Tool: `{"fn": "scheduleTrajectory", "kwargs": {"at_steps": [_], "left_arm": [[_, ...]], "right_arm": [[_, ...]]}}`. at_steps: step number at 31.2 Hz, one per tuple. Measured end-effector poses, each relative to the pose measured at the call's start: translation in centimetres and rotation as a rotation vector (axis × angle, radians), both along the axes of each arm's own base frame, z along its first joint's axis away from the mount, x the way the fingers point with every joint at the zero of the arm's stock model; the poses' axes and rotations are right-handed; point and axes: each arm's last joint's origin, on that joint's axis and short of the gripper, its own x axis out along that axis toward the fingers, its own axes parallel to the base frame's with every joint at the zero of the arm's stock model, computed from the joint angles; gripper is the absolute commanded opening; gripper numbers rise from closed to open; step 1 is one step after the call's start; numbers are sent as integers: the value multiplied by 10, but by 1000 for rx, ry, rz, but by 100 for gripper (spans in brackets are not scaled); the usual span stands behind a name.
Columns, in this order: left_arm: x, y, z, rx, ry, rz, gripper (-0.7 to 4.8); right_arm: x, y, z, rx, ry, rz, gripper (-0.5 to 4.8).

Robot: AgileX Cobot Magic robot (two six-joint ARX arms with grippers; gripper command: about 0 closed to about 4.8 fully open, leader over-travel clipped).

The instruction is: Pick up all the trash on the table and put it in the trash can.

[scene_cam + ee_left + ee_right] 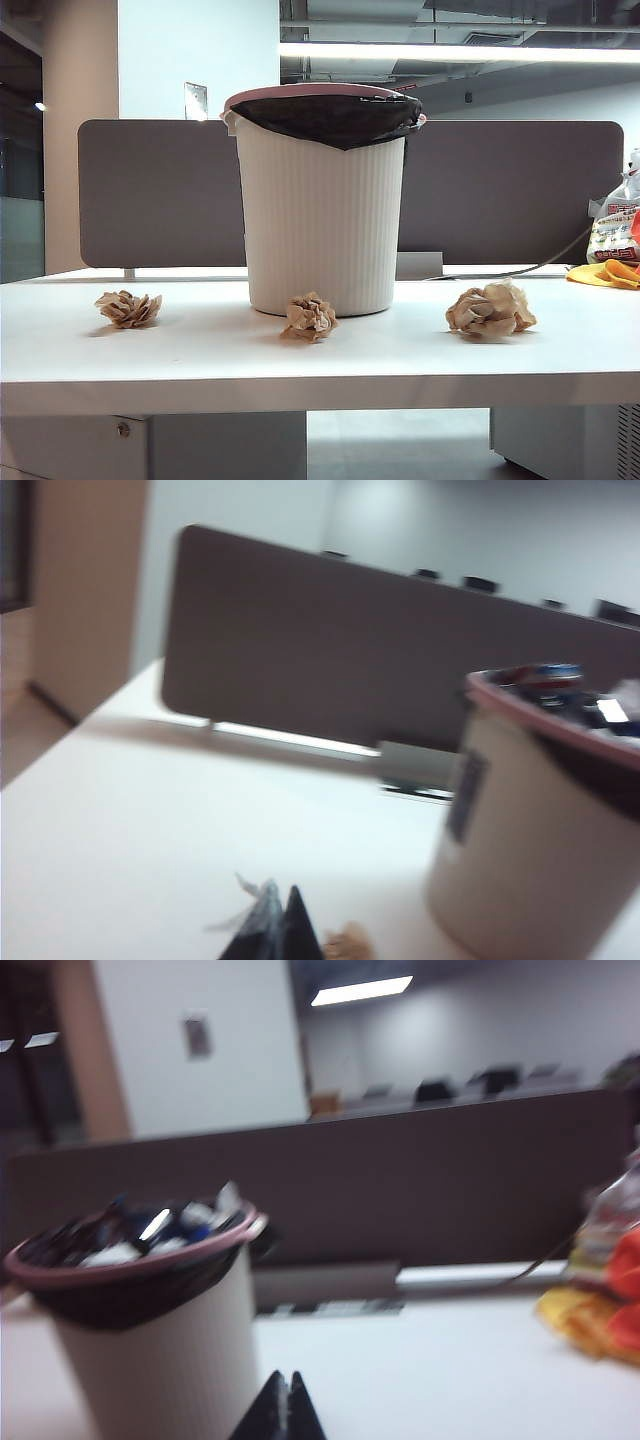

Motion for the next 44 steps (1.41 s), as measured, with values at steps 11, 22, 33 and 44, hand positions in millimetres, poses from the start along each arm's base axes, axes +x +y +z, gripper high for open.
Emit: {"fn": "scheduleTrajectory", "kwargs": {"at_steps": [11,22,33,44], "left_arm": [[30,-1,74,28,103,-79,-5],[88,-34,97,241,236,-205,-5],[153,-55,55,323,474,-194,-5],[221,-68,-13,388,633,-211,-5]], "right_arm": [[37,7,103,-24,65,241,-8],[87,54,144,-24,119,413,-8],[102,167,104,-213,274,661,-8],[118,202,75,-232,388,768,-8]]}}
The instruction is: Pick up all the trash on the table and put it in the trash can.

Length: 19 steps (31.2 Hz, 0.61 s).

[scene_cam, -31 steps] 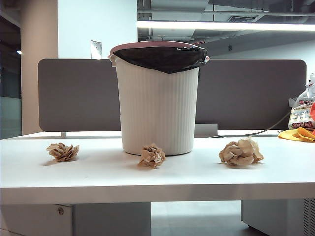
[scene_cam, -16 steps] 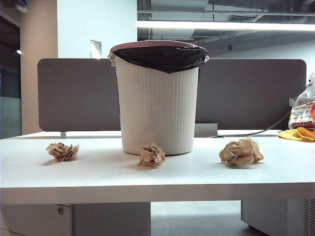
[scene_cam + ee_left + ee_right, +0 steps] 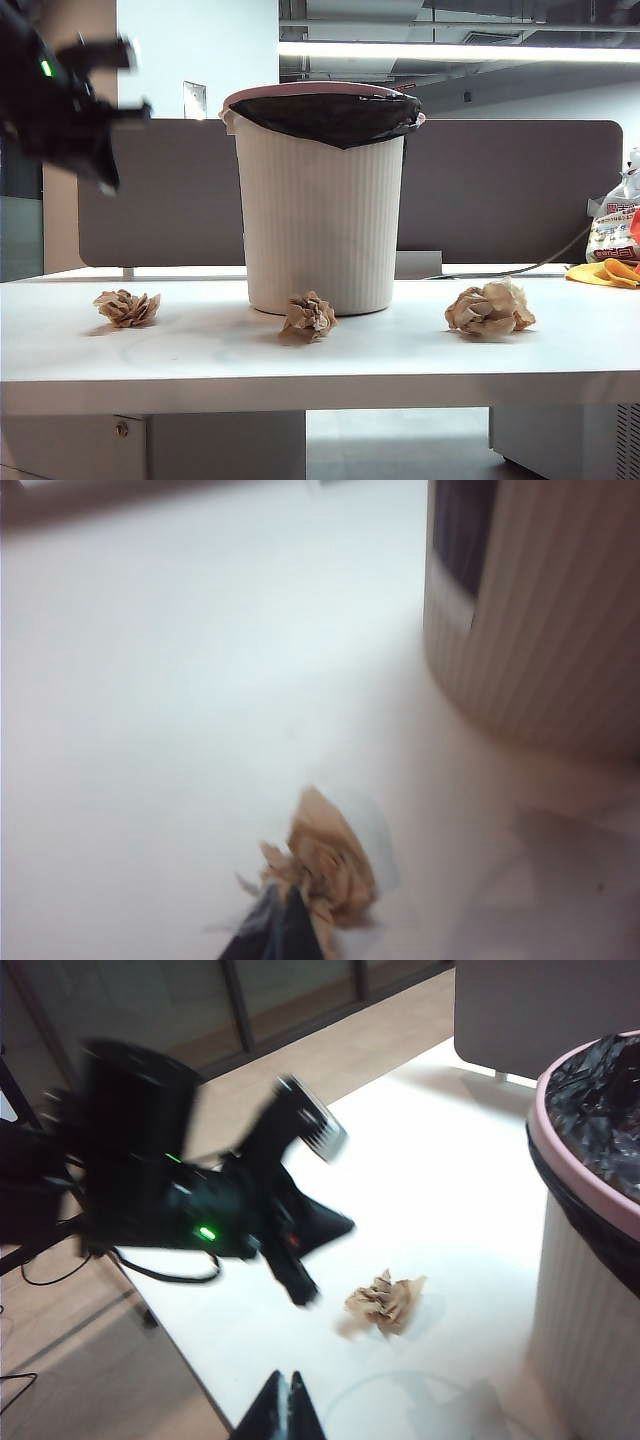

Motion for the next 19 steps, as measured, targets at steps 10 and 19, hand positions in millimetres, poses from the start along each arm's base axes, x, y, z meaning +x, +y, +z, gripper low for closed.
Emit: {"fn": "scheduleTrajectory", "kwargs": {"at_steps": [10,19], "left_arm": [[39,-1,-39,-9,-46,22,215],[63,-4,-60,23,1,62,479]], "right_arm": [[11,7,-10,-10,30,39,-8],[15,9,-15,-13,45,64,-8]]}}
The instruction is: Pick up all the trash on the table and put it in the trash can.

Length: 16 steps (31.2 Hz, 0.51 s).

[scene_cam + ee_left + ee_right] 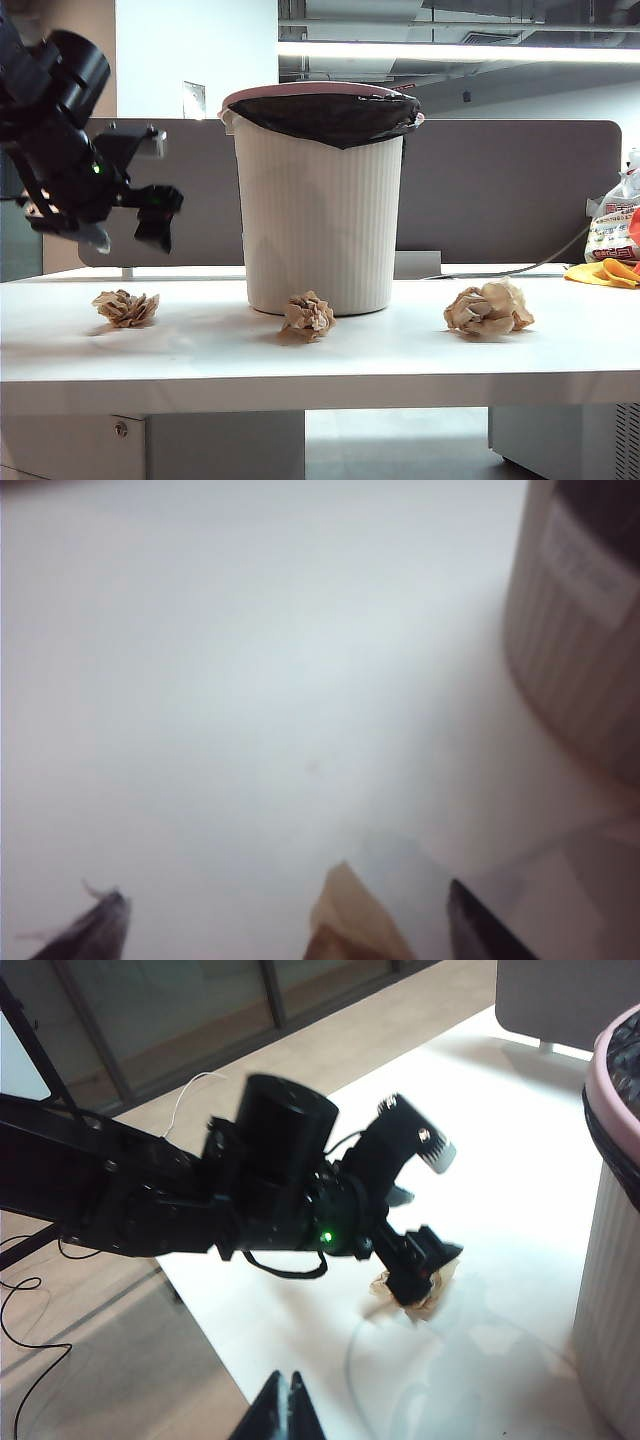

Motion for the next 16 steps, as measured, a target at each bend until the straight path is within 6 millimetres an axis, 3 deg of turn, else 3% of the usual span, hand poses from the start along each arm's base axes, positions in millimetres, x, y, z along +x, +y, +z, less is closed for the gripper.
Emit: {"fn": "scheduleTrajectory", "kwargs": {"at_steps": [7,10,11,15,16], "left_arm": [[0,0,-27,35,176,-2,479],[0,0,-28,16,182,12,479],[1,0,-28,7,173,17,415],[3,-1,-25,-8,145,22,20],[3,-1,-25,-9,144,23,-11]], "right_arm": [[0,0,2,13,-11,4,-8],[0,1,2,16,-10,14,-8],[0,1,2,17,-10,19,-8],[0,1,2,22,-2,32,-8],[-1,1,2,25,4,35,-8]]}}
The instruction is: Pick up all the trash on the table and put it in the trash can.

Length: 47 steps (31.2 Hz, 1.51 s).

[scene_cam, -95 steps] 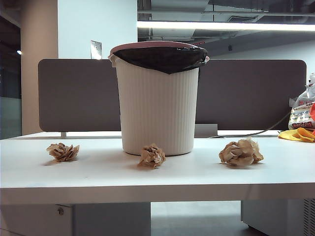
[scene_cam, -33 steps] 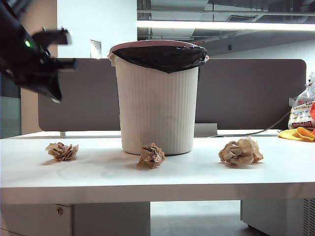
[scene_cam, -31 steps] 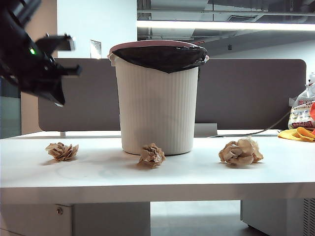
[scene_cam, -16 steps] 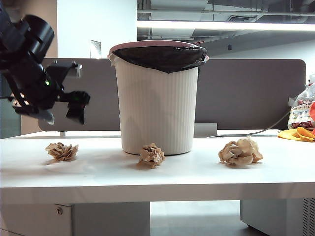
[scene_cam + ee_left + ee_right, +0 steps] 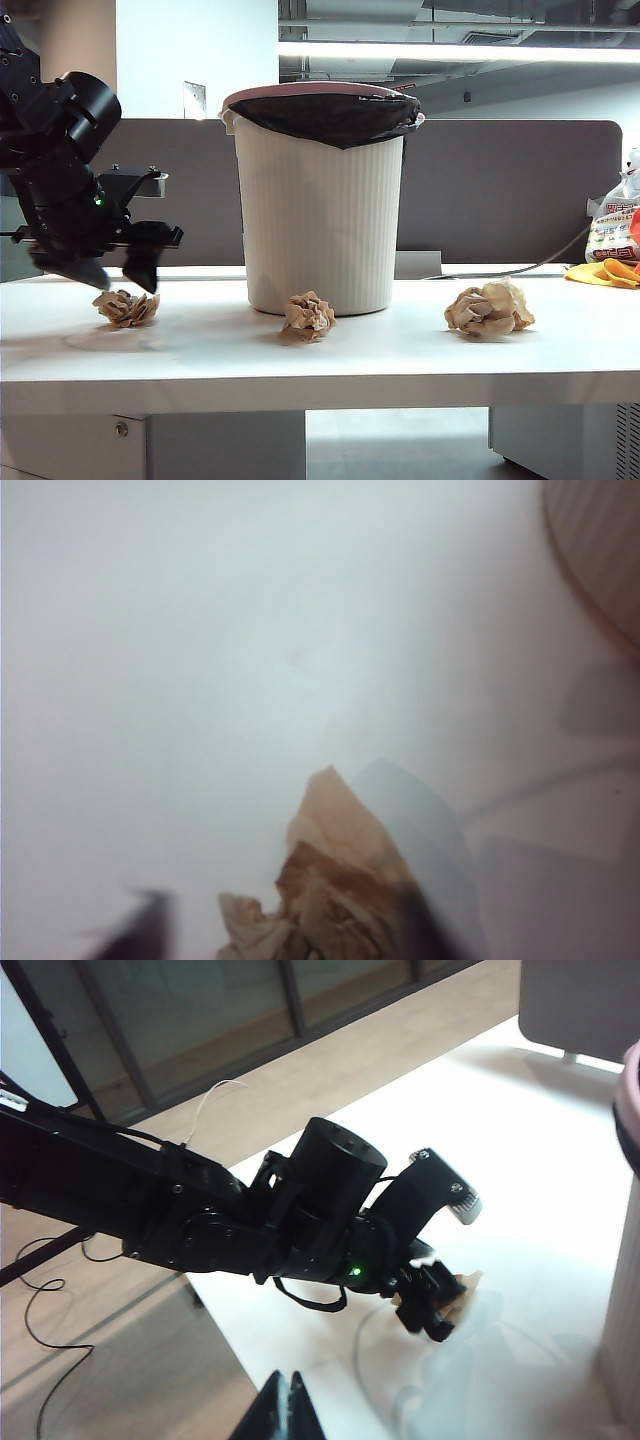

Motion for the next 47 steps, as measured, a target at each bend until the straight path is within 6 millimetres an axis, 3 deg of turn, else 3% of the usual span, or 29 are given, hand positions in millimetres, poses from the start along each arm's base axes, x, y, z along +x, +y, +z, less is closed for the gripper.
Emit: {"fn": "scheduleTrajectory", "kwargs": {"at_steps": [16,21,28,29,31,33,36,47], "left_arm": [[0,0,7,-7,-17,1,-6],[-8,2,53,-42,-198,-1,-6],[-22,4,155,-101,-428,-25,0],[-23,3,167,-111,-439,-41,30],[-23,3,176,-120,-433,-60,178],[-21,2,168,-111,-375,-62,325],[-17,1,142,-84,-228,-59,469],[-2,-4,68,-49,163,-88,479]], "right_arm": [[-5,-5,6,23,-1,1,-8],[-8,-8,11,37,-15,0,-8],[-12,-14,18,57,-36,-4,-8],[-13,-14,19,60,-39,-4,-8],[-14,-16,21,64,-44,-8,-8],[-14,-16,22,65,-45,-8,-8],[-15,-16,22,67,-47,-7,-8],[-14,-16,21,61,-41,-8,-8]]}}
